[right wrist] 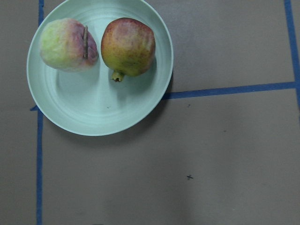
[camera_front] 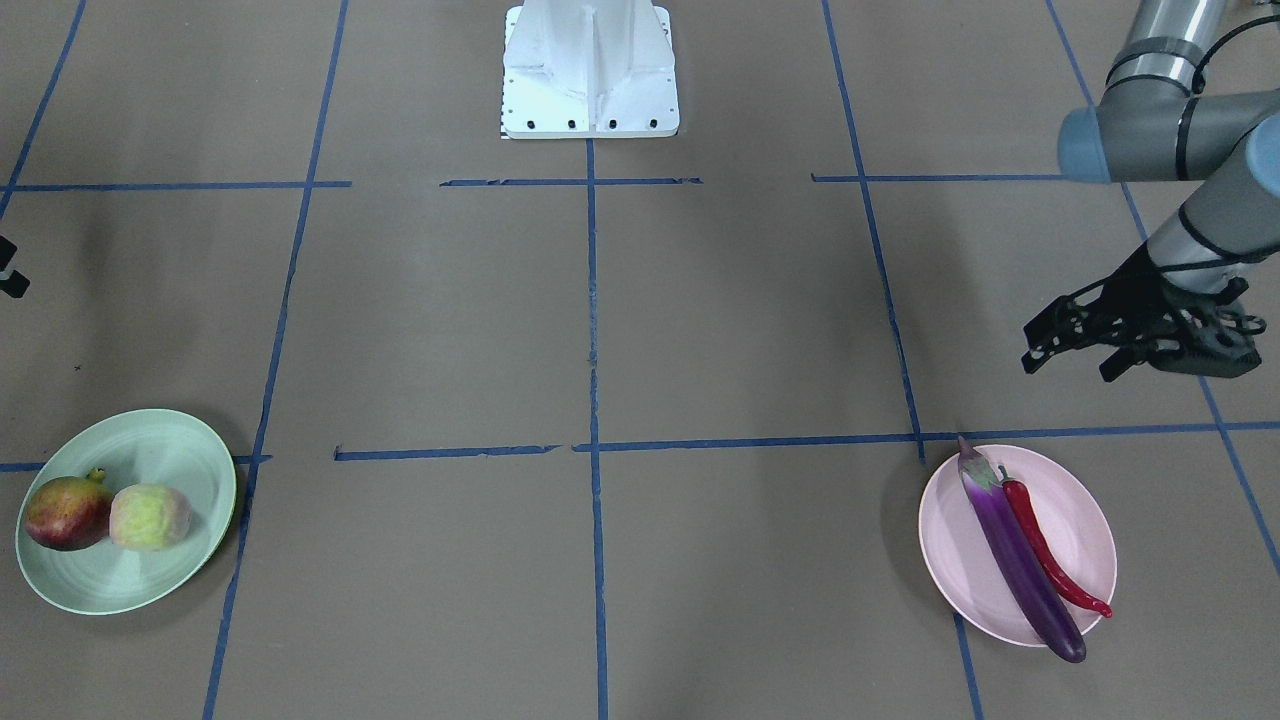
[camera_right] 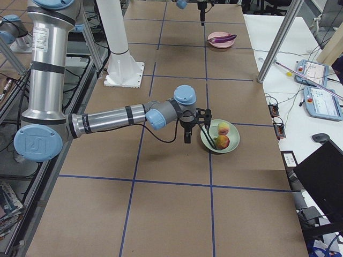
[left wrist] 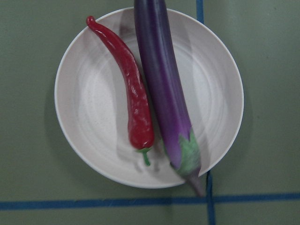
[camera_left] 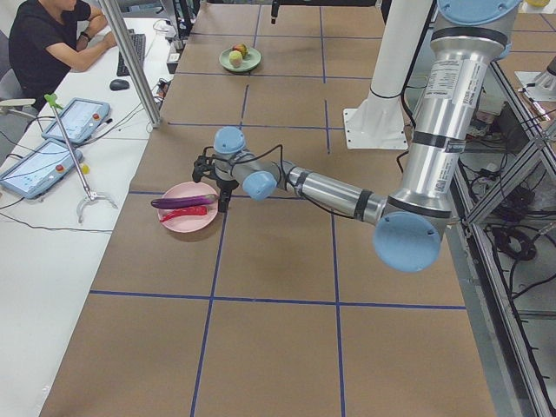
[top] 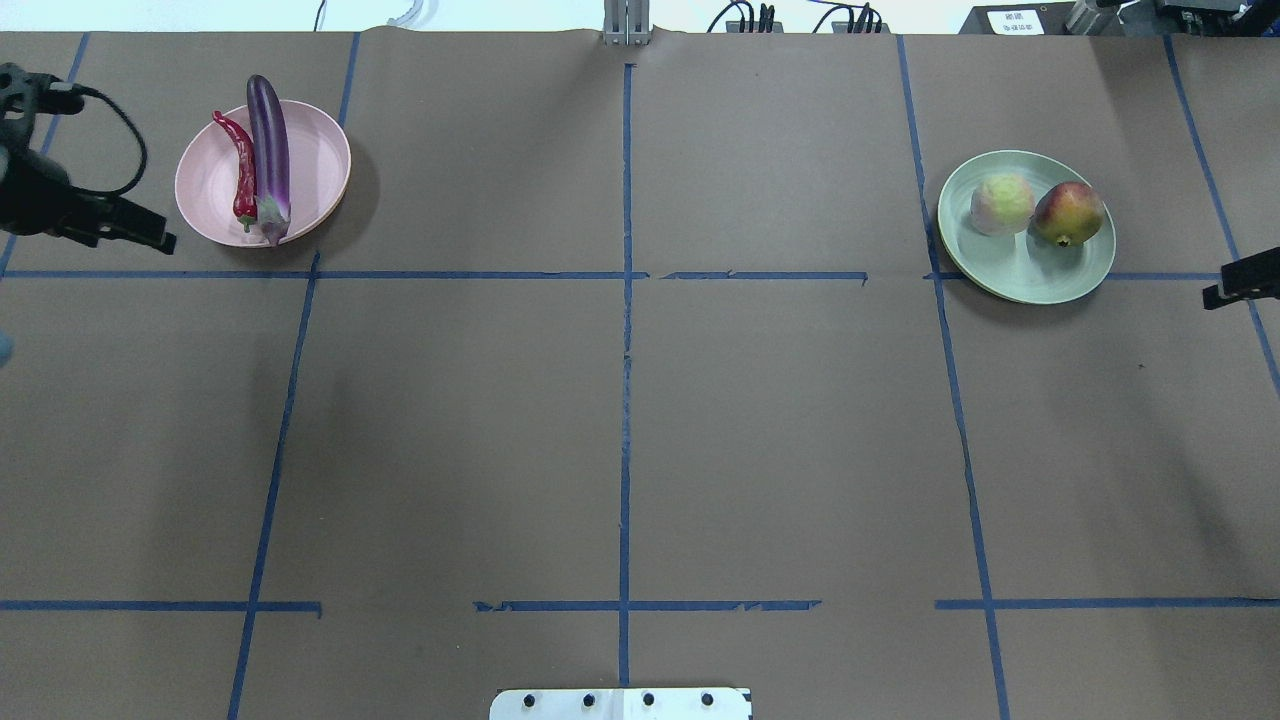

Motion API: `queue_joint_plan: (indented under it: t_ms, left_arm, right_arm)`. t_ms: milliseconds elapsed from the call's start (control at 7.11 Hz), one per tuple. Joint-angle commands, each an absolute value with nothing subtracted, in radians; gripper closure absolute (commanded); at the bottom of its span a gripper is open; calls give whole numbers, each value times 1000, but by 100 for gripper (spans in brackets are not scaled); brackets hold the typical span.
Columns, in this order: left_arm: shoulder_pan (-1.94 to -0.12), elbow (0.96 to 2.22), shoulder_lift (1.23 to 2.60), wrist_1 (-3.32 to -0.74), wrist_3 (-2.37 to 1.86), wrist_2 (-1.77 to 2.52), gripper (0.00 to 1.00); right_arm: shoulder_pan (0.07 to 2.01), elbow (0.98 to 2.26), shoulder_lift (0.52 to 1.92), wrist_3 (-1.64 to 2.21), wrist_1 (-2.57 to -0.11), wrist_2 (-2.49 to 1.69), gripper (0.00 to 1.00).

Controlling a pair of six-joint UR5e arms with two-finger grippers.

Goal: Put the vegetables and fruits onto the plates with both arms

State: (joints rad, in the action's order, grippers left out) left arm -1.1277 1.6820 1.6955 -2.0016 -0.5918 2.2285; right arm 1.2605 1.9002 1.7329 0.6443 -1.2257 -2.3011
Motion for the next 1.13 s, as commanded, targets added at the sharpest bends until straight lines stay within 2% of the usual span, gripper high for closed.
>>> queue_joint_plan:
  t_ms: [0, 422, 704, 985]
  left_arm:
    - [-1259, 1735, 1596, -1829, -246, 2267, 0]
    - [-1406, 1810, 1503, -1611, -10, 2398, 0]
    - [-1442, 1822, 1491, -1579, 11, 2404, 0]
    - [-1439, 1822, 1466, -1565, 8, 2395, 0]
  right_arm:
    - [1347, 1904, 1834, 424, -1250, -2304, 0]
    - [1391, 1856, 1855, 273, -1308, -2350, 0]
    - [1440, 1859, 1826, 149, -1429, -2364, 0]
    - [1473, 1881, 1815, 149, -1439, -2359, 0]
